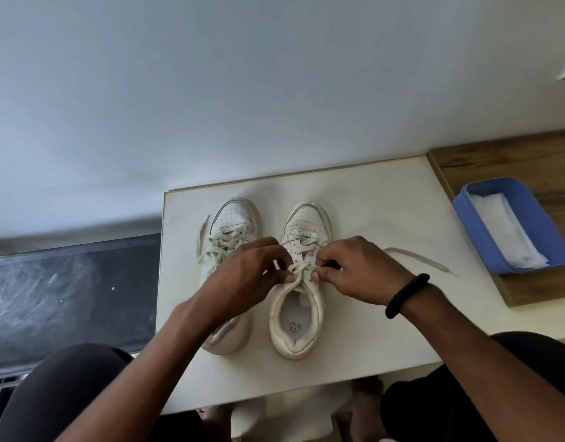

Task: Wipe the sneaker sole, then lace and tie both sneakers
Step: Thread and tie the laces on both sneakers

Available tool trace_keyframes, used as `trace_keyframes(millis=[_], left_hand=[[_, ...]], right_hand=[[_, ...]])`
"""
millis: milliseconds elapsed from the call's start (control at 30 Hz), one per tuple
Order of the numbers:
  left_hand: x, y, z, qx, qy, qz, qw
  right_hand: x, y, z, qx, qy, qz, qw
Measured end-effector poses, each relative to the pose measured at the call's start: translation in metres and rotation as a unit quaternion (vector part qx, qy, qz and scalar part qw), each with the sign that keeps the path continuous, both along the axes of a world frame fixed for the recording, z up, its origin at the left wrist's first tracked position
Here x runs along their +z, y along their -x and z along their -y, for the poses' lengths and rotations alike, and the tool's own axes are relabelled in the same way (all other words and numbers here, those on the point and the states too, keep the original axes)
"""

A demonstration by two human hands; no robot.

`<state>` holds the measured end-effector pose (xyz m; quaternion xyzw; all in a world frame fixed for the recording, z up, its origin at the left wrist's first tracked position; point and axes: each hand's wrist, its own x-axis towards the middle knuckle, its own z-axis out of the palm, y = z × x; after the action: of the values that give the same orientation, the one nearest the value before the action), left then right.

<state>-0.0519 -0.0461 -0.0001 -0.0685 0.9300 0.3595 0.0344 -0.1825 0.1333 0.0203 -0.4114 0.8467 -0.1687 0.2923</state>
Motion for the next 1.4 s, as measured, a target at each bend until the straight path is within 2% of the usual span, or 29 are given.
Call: trace_keyframes(millis=[167, 333, 500, 600, 833, 967, 1400], left_hand=[[0.007, -0.001, 0.010, -0.006, 0.008, 0.011, 1.000], [0.015, -0.005, 0.024, -0.001, 0.048, 0.019, 0.999], [0.016, -0.005, 0.023, -0.011, 0.079, 0.030, 0.996], [0.016, -0.004, 0.023, -0.016, 0.128, 0.045, 0.991], [0.017, -0.004, 0.021, -0.015, 0.162, 0.059, 0.985], [0.018, -0.004, 0.018, -0.019, 0.155, 0.057, 0.986], [0.018, -0.004, 0.017, -0.031, 0.185, 0.077, 0.979]], right_hand=[[0.013, 0.013, -0.006, -0.027, 0.017, 0.111, 0.993], [0.017, 0.020, -0.016, 0.006, -0.074, 0.185, 0.980], [0.018, 0.020, -0.014, -0.029, -0.092, 0.160, 0.982], [0.019, 0.018, -0.014, -0.054, -0.097, 0.139, 0.984], [0.019, 0.020, -0.011, -0.108, -0.055, 0.034, 0.992], [0.019, 0.021, -0.013, -0.126, -0.039, 0.024, 0.991], [0.019, 0.018, -0.015, -0.046, -0.159, 0.091, 0.982]])
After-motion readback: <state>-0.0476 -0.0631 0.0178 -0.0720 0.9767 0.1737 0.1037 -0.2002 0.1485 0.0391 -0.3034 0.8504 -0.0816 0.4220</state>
